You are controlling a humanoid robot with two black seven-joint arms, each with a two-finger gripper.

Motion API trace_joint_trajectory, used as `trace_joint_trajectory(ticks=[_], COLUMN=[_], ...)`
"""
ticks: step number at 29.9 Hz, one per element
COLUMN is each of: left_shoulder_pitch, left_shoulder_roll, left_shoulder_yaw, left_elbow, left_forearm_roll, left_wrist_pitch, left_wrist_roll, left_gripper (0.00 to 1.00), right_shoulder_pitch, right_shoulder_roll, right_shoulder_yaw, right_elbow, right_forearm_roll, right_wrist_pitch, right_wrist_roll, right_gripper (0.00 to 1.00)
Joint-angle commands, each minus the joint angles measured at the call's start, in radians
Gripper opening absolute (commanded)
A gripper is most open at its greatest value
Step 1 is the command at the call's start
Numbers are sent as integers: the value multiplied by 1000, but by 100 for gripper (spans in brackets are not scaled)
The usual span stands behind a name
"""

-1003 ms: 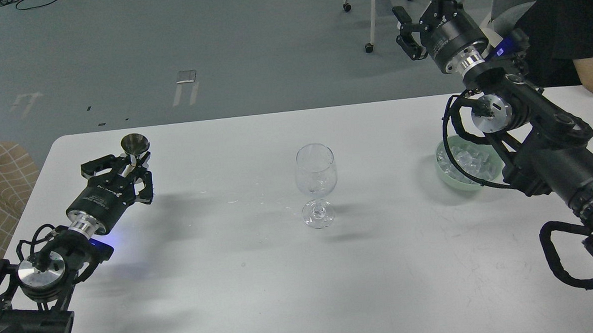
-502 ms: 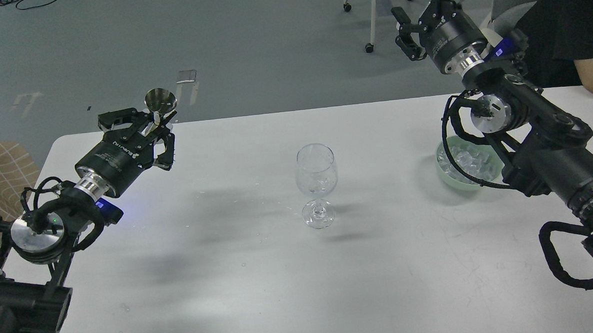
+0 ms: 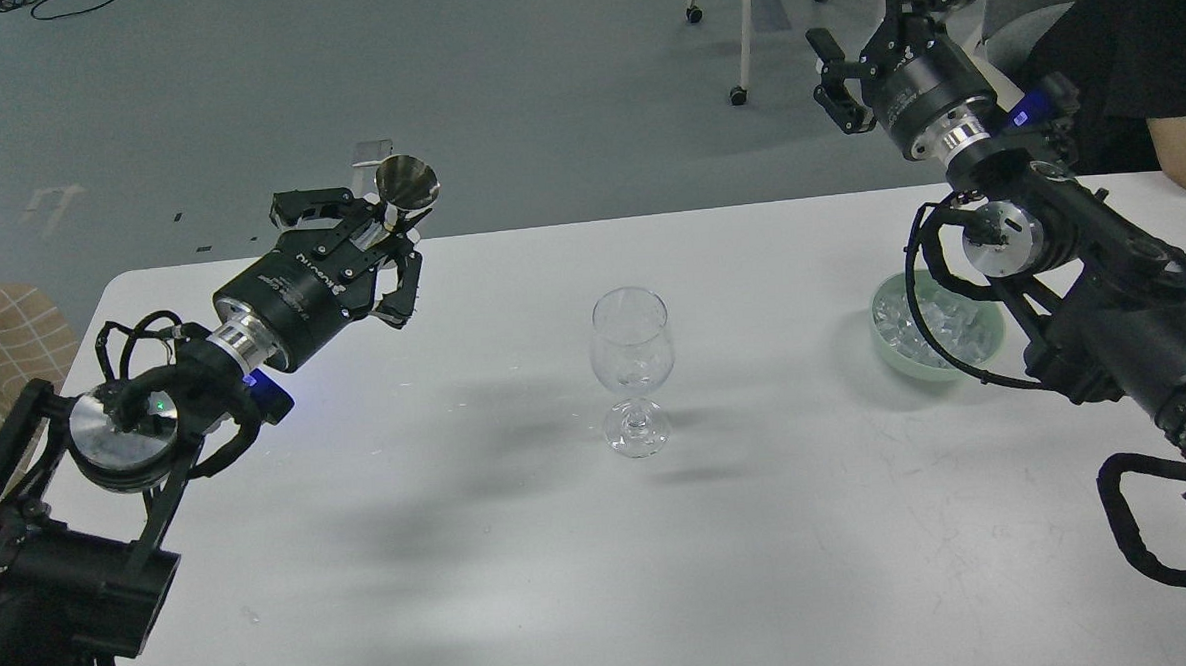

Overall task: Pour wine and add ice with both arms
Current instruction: 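Lift the jigger with the left gripper and carry it over the wine glass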

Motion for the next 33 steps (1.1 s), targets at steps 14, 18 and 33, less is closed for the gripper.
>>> trace_joint_trajectory(ticks=[14,18,33], left_shoulder_pitch=[17,9,-71], left_shoulder_roll=[-13,-49,-89], left_shoulder_yaw=[94,101,186], left_elbow=[-163,-166,-158], left_forearm_roll=[32,66,210], left_wrist_pitch=[99,117,184], left_wrist_roll=[19,21,22], left_gripper=[0,0,0], right_shoulder_pitch=[-40,-47,-52], right_shoulder_roll=[-23,-25,-23], right_shoulder_yaw=[1,1,2], right_elbow=[3,6,9], right_forearm_roll=[0,0,0], right_wrist_pitch=[6,6,6], right_wrist_roll=[3,3,5], right_gripper=[100,100,100])
